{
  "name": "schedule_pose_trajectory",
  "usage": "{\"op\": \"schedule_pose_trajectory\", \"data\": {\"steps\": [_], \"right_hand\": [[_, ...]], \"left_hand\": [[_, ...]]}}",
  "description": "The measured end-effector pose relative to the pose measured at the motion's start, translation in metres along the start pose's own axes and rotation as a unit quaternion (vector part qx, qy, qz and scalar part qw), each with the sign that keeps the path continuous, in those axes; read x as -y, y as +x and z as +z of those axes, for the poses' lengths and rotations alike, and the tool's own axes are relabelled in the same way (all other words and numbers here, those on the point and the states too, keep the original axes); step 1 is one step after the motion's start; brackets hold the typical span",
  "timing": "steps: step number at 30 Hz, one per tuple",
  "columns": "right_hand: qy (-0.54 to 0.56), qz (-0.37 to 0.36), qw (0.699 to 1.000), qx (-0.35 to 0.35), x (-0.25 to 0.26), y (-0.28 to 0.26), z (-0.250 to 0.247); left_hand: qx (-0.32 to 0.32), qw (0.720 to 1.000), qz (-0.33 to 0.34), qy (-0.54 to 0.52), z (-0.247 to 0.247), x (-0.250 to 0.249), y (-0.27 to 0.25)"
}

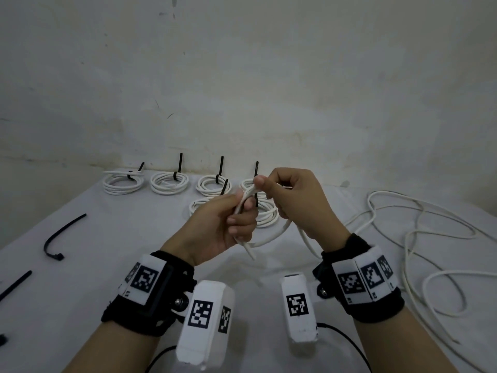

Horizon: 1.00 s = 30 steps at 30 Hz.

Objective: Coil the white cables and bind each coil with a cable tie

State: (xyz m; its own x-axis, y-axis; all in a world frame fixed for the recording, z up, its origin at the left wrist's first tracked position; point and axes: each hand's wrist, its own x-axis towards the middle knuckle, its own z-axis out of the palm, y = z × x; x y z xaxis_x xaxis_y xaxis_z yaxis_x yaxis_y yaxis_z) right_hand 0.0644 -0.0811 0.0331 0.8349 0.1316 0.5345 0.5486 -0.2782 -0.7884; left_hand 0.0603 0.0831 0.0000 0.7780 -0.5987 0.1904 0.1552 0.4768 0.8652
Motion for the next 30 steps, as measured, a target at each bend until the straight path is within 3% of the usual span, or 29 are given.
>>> {"op": "schedule_pose_trajectory", "data": {"steps": [7,13,16,18,21,24,30], "right_hand": [[0.006,-0.008,0.997,0.071,-0.018,0.003,-0.014],[-0.214,-0.015,0.972,0.093,-0.051,-0.003,-0.051],[-0.294,-0.055,0.949,0.104,-0.054,-0.006,-0.07],[-0.377,-0.086,0.914,0.125,-0.051,-0.007,-0.079],[-0.502,-0.182,0.831,0.155,-0.05,-0.008,-0.082],[-0.561,-0.263,0.769,0.157,-0.052,-0.01,-0.079],[-0.565,-0.381,0.702,0.208,-0.026,-0.025,-0.047]], "left_hand": [[-0.036,0.989,0.104,-0.096,-0.005,-0.006,0.001],[-0.064,0.959,0.204,-0.184,-0.02,-0.02,-0.006],[-0.075,0.949,0.23,-0.201,-0.025,-0.022,-0.007],[-0.094,0.944,0.238,-0.206,-0.026,-0.023,-0.007],[-0.108,0.94,0.244,-0.214,-0.026,-0.021,-0.006],[-0.119,0.938,0.248,-0.211,-0.024,-0.019,-0.004],[-0.135,0.945,0.246,-0.166,-0.017,-0.012,0.001]]}}
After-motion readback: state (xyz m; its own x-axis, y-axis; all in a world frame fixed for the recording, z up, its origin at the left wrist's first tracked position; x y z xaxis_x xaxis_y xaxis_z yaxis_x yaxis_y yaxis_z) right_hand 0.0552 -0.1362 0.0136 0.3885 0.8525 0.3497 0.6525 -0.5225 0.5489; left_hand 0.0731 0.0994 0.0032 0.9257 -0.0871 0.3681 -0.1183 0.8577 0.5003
